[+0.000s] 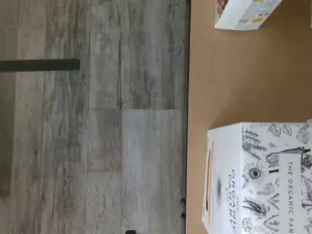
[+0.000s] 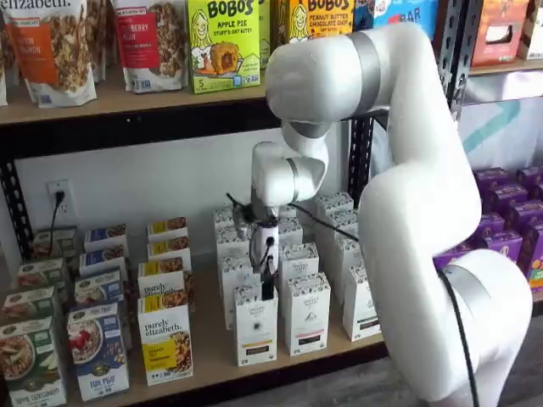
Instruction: Pick up the white box with a yellow strip in the middle, on the bottom shelf, the fourth box from the left
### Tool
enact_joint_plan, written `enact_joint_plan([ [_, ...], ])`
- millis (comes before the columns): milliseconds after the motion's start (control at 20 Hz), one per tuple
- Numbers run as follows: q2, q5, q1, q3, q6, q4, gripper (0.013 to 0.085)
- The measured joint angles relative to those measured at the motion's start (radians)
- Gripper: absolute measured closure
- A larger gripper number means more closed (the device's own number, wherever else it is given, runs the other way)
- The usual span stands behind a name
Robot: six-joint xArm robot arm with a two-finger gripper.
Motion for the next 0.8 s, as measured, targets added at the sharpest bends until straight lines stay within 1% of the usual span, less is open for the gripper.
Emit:
enact_joint_plan([
  [150,0.010,0.006,0.005,-0.015,-0.008,0.016,0.0130],
  [500,0.038,0.009,0.010,-0.053,-0.008,0.023,0.0130],
  [600,0.050,0.012,0.010,-0.069,-0.005,0.018,0.0130],
  [800,0.083,0.016,0.005,-0.106,0.014,-0.009,0.0130],
])
